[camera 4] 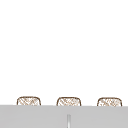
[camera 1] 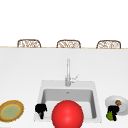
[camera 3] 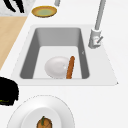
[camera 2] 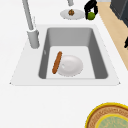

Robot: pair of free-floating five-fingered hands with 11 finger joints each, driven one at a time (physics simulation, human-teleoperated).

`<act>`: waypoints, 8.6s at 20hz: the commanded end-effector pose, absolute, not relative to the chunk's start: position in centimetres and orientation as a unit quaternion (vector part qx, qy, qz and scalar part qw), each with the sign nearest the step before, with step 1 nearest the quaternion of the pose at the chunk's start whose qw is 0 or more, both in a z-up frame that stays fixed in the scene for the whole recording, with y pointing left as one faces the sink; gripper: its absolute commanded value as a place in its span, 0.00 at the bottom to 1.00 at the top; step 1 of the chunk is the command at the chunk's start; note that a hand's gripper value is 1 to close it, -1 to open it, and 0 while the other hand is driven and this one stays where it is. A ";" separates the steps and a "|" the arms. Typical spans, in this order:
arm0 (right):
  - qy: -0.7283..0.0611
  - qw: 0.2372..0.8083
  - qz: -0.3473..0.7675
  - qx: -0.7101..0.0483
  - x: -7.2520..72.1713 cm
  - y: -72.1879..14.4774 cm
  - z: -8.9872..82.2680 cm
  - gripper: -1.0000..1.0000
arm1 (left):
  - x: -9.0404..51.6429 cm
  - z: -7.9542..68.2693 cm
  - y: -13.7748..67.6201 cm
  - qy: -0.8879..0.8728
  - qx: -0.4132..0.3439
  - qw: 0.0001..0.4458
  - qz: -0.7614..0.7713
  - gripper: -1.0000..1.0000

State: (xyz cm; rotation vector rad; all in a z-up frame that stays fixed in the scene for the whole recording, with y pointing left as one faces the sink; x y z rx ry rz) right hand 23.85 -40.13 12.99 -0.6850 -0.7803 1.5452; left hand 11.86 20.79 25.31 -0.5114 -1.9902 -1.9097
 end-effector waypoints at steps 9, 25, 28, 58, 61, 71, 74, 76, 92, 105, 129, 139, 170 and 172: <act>-0.312 0.611 0.650 -0.327 23.7 -34.9 21.7 1.00 | 11.9 25.3 20.8 -0.699 -0.180 0.167 -0.671 0.50; -0.314 0.609 0.646 -0.336 26.4 -26.5 28.1 1.00 | 11.9 25.3 20.8 -0.699 -0.180 0.167 -0.671 0.50; -0.315 0.603 0.652 -0.335 27.2 -24.4 28.4 1.00 | 11.9 25.3 20.8 -0.699 -0.180 0.167 -0.671 0.50; -0.350 0.607 0.642 -0.311 31.1 -7.1 14.5 1.00 | 11.9 25.3 20.8 -0.699 -0.180 0.167 -0.671 0.50; -0.348 0.635 0.629 -0.283 33.5 -7.1 11.9 1.00 | 11.9 25.3 20.8 -0.699 -0.180 0.167 -0.671 0.50; -0.341 0.643 0.629 -0.274 41.0 -5.3 3.4 1.00 | 11.9 25.3 20.8 -0.699 -0.180 0.167 -0.671 0.50; -0.337 0.649 0.616 -0.293 39.7 -4.3 0.9 1.00 | 11.9 25.3 20.8 -0.699 -0.180 0.167 -0.671 0.50; -0.332 0.628 0.623 -0.328 38.2 -3.8 -0.6 1.00 | 11.9 25.3 20.8 -0.699 -0.180 0.167 -0.671 0.50; -0.365 0.629 0.603 -0.329 42.3 -4.8 -11.4 1.00 | 11.9 25.3 20.8 -0.699 -0.180 0.167 -0.671 0.50; -0.336 0.636 0.647 -0.253 40.7 -6.9 -4.9 0.00 | 11.9 25.3 20.8 -0.699 -0.180 0.167 -0.671 0.50; -0.462 0.555 0.589 -0.363 40.7 -13.7 6.8 0.00 | 11.9 25.3 20.8 -0.699 -0.180 0.167 -0.671 0.50; -0.510 0.518 0.550 -0.412 43.5 -14.9 10.1 0.00 | 11.9 25.3 20.8 -0.699 -0.180 0.167 -0.671 0.50; -0.521 0.487 0.536 -0.451 55.9 -14.6 21.1 0.00 | 11.9 25.3 20.8 -0.699 -0.180 0.167 -0.671 0.50; -0.521 0.490 0.542 -0.442 57.0 -14.7 21.2 0.00 | 11.9 25.3 20.8 -0.699 -0.180 0.167 -0.671 0.50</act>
